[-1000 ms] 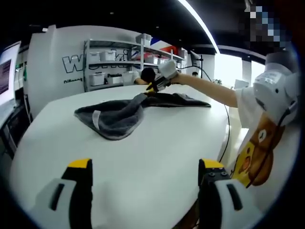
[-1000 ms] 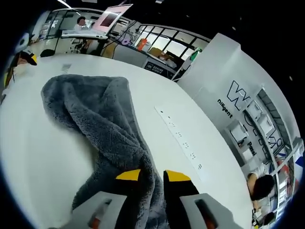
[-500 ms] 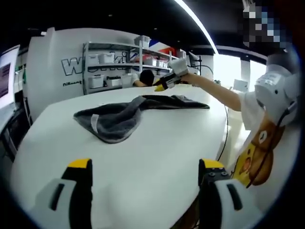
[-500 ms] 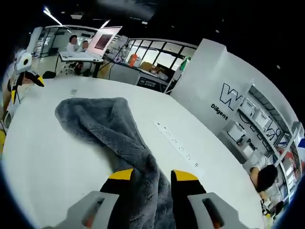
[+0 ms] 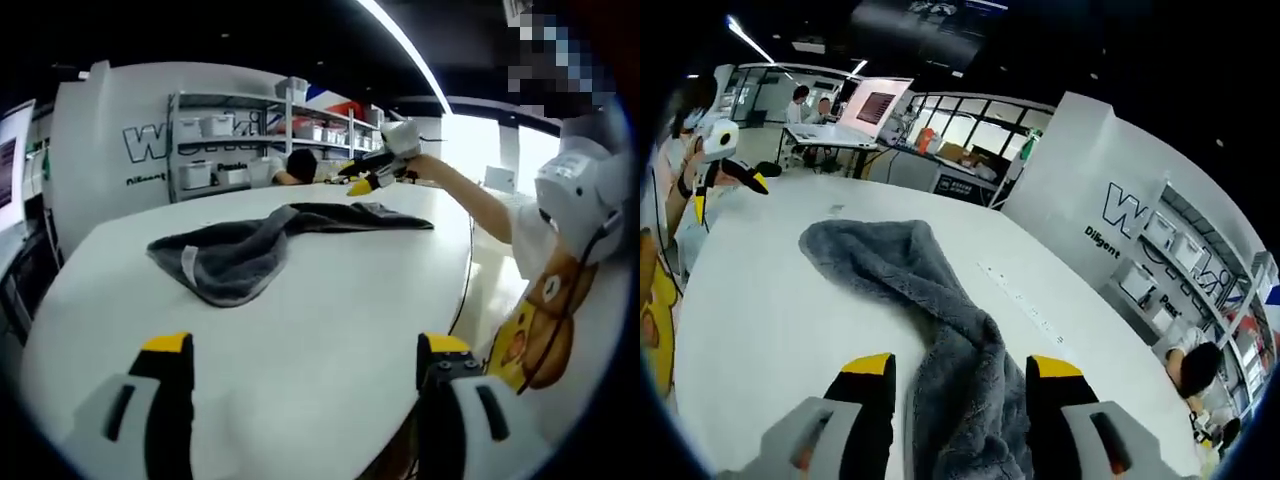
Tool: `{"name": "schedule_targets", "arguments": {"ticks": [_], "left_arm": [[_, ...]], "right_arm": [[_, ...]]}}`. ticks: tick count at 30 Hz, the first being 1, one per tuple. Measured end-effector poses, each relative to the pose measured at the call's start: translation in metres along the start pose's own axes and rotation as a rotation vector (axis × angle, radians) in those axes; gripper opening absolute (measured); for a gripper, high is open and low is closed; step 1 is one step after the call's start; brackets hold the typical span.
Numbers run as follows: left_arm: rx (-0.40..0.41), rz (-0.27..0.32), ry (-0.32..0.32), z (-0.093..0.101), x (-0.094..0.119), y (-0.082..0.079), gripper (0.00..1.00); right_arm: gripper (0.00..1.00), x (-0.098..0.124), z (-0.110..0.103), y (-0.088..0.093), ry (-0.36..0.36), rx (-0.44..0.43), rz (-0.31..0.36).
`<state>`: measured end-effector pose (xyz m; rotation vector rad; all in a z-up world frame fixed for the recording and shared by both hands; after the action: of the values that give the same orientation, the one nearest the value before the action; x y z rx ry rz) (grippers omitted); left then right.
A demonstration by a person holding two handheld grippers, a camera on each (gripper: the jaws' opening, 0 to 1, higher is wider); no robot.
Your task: Fold the towel on the table until its edges align and the towel forms a compact rectangular stack.
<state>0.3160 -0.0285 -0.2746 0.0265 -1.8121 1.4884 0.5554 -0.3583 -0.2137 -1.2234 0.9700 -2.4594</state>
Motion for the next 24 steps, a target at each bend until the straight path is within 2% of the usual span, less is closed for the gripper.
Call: {"name": "schedule_targets", "arguments": {"ticks": [7,15,24], "left_arm": [[-0.001,0.002,-0.003,-0.002,0.002,0.000,0.97],[-0.009,0.005,0.004,-0.001,0.000,-0.003,0.97],[0.002,0.004,0.005,-0.005,-0.004,-0.003,0.97]], "right_arm": [[0.71,0.021,-0.012,0.011,0.016,-0.023,0.020],[0.76,0.041,-0.026,0.031,0.019,-0.077,0.044],[0.80,0.061,-0.040,0.060,0.028,-0.126,0.020]]}}
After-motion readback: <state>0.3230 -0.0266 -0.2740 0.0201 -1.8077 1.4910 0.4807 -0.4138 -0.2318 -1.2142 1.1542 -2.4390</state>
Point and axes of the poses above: the point that each gripper's makers call its tool centre point, and the gripper's own axes: x roughly backward along the fingers, z roughly to its right, y roughly out of its underside, the point moved 4 cm from there along x, roughly backward along the fingers, and after that the axes turned 14 degrees about -z, right-handed, at the moved point
